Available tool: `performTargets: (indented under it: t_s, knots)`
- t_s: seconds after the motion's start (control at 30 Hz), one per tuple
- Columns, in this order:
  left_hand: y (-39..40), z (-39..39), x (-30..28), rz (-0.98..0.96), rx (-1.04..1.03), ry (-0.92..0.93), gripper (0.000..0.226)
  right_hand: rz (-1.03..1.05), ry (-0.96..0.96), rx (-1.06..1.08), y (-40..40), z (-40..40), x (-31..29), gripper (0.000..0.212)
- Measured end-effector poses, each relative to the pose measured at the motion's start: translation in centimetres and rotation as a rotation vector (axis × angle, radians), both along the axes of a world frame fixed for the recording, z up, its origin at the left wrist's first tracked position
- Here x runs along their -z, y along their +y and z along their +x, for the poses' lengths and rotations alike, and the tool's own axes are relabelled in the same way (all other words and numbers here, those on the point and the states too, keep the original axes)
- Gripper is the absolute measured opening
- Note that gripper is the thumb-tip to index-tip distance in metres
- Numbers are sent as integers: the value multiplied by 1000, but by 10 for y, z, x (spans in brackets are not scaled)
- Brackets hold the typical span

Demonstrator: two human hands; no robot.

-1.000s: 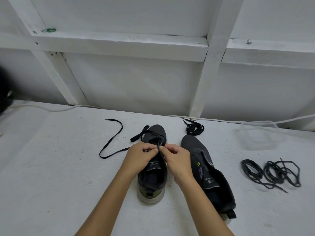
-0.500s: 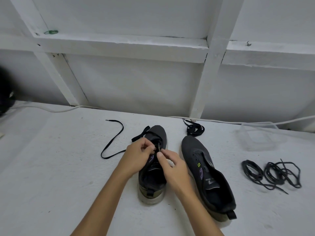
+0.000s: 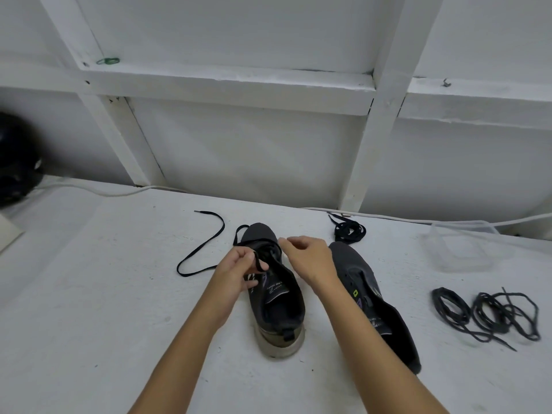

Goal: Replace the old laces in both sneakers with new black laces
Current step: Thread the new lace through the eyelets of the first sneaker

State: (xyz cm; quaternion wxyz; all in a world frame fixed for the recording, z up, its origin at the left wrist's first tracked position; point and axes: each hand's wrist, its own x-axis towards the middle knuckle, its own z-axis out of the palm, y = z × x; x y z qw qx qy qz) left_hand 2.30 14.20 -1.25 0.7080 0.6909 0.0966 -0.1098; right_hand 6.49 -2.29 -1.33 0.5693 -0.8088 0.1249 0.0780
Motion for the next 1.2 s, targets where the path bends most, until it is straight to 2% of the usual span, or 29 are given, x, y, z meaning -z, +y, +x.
performTargets:
  t_s: [0.07, 0.13, 0.2, 0.23, 0.27, 0.4, 0.47, 0.5, 0.53, 0.6, 0.63, 0.77, 0.83, 0.9, 1.0, 1.1, 1.2]
  knots:
    - [1, 0, 3, -35, -4, 11, 20, -101, 28, -96, 3, 13, -3, 37]
    - [2, 0, 6, -56, 0, 19, 20, -187, 57, -187, 6, 21, -4, 23]
    - [3, 0, 8, -63, 4, 24, 19, -188, 69, -185, 4, 26, -7, 9]
    - [3, 0, 8, -65, 3, 27, 19, -140, 71, -161, 2, 27, -8, 10]
    - [3, 0, 9, -68, 0, 29, 18, -22, 81, -111, -1, 27, -6, 11]
    - [1, 1, 11, -76, -6, 40, 18, 909, 131, 254, -16, 14, 3, 16]
    - [2, 1, 12, -84, -10, 46, 19, 1133, 79, 410, -24, 5, 5, 11]
    - [3, 1, 13, -88, -12, 49, 18, 1143, 53, 489, -27, 3, 4, 7]
    - [3, 1, 13, -92, -15, 53, 18, 1050, 27, 551, -29, 0, 4, 4]
    - [2, 1, 15, -100, -24, 58, 18, 614, -9, 542, -30, -2, 2, 7]
    - [2, 1, 15, -103, -29, 60, 18, 386, -18, 471, -29, -2, 2, 14]
    - [0, 2, 15, -103, -51, 70, 18, -287, 95, 120, -29, -6, 0, 50]
    - [-1, 3, 15, -98, -83, 79, 18, -544, 78, 14, -23, -14, -1, 51]
    - [-1, 3, 14, -58, -103, 83, 18, -594, -51, 19, -11, -29, -1, 46]
    - [-3, 5, 12, 159, -70, 36, 15, -390, -255, 49, -3, -51, 9, 32]
    - [-3, 8, 7, 407, 44, -40, 6, -149, -227, -76, -3, -63, 20, 12]
    - [-5, 11, 4, 616, 118, -113, 6, 27, -185, -28, -1, -68, 28, 16]
